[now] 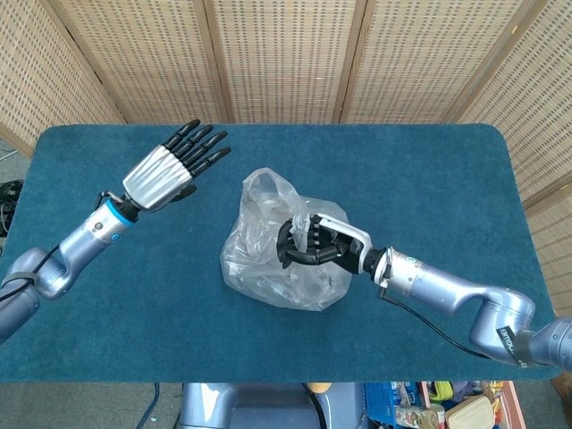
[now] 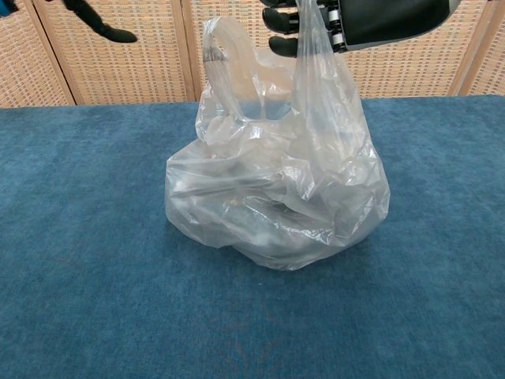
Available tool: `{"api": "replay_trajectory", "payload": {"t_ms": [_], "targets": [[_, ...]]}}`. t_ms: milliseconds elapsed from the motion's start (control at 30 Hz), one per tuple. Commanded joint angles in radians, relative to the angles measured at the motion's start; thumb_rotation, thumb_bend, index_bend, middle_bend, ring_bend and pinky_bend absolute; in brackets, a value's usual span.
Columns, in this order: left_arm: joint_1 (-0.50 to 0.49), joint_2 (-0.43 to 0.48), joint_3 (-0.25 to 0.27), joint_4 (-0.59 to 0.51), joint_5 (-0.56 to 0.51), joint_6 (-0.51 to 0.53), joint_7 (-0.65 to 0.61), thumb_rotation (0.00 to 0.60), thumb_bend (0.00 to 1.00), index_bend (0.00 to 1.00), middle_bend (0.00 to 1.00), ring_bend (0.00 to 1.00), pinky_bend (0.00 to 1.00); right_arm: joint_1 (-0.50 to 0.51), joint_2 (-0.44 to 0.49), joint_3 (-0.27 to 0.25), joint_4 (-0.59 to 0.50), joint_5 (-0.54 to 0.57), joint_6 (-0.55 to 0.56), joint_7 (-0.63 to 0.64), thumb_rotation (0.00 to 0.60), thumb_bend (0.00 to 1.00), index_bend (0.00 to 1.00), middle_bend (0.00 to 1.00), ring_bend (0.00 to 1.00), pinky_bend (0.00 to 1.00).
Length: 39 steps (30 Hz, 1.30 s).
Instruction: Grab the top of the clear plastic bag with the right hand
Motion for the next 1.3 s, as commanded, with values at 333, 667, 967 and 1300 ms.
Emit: {"api": "replay_trajectory", "payload": {"t_ms": [333, 667, 967, 1300], "targets": [[-0.158, -0.206, 0.069, 0.262, -0.006, -0.018, -0.069, 0.600, 0.24, 0.19, 0.00, 0.00, 0.11, 0.082, -0.019, -0.083, 0.063, 0.005, 0.037, 0.042, 0.600, 0.44, 0.48, 0.53, 0.46, 0.42], [-0.194, -0.282, 0.105, 0.341, -0.041, 0.004, -0.096, 0.600, 0.30, 0.43, 0.00, 0.00, 0.13, 0.116, -0.026, -0.124, 0.081, 0.033, 0.059, 0.043, 0.600, 0.46, 0.48, 0.53, 0.46, 0.42], [-0.200, -0.324, 0.092, 0.344, -0.100, 0.037, -0.147, 0.600, 0.37, 0.63, 0.00, 0.00, 0.14, 0.130, -0.023, -0.153, 0.088, 0.040, 0.077, 0.042, 0.600, 0.46, 0.48, 0.53, 0.46, 0.42], [-0.191, -0.292, 0.094, 0.335, -0.136, 0.126, -0.180, 0.600, 0.37, 0.68, 0.00, 0.01, 0.15, 0.126, -0.030, -0.190, 0.103, 0.057, 0.096, 0.029, 0.600, 0.46, 0.48, 0.53, 0.46, 0.42]]}}
